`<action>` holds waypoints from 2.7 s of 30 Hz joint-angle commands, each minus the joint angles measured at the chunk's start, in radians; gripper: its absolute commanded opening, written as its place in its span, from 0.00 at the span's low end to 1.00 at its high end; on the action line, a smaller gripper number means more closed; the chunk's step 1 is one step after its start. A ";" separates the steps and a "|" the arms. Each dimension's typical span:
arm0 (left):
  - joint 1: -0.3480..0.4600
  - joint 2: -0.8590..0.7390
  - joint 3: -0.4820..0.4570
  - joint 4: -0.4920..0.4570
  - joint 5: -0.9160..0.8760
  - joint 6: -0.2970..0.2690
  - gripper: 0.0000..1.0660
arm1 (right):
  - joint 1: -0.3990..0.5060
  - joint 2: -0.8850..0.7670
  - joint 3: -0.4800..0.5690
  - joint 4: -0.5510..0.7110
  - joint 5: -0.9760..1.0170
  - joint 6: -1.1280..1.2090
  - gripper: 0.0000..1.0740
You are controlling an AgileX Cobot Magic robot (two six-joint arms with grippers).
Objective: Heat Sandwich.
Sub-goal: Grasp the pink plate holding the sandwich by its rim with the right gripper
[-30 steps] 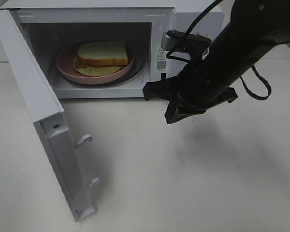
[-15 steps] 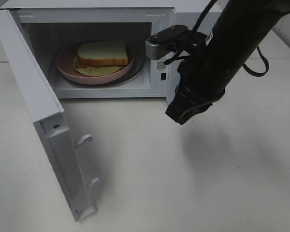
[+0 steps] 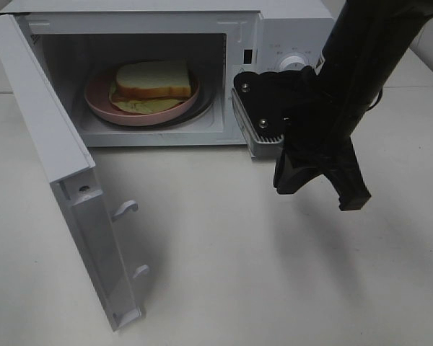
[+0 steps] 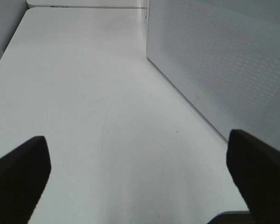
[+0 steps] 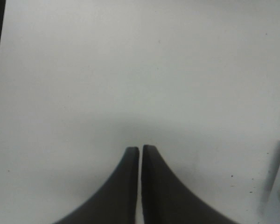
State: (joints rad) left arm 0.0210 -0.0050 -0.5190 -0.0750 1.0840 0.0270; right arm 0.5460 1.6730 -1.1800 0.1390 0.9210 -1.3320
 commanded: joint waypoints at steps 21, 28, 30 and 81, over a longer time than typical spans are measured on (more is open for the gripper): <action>0.003 -0.016 0.002 -0.007 -0.013 -0.001 0.92 | 0.002 -0.010 -0.003 -0.129 -0.123 0.145 0.88; 0.003 -0.016 0.002 -0.007 -0.013 -0.001 0.92 | 0.003 -0.010 -0.004 -0.152 -0.160 0.145 0.87; 0.003 -0.016 0.002 -0.007 -0.013 -0.001 0.92 | 0.015 -0.006 -0.007 -0.172 -0.192 0.145 0.86; 0.003 -0.016 0.002 -0.007 -0.013 -0.001 0.92 | 0.108 0.623 -0.735 -0.192 -0.274 0.209 0.77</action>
State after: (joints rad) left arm 0.0210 -0.0050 -0.5190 -0.0750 1.0840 0.0270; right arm 0.6510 2.2840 -1.8950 -0.0560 0.6470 -1.1370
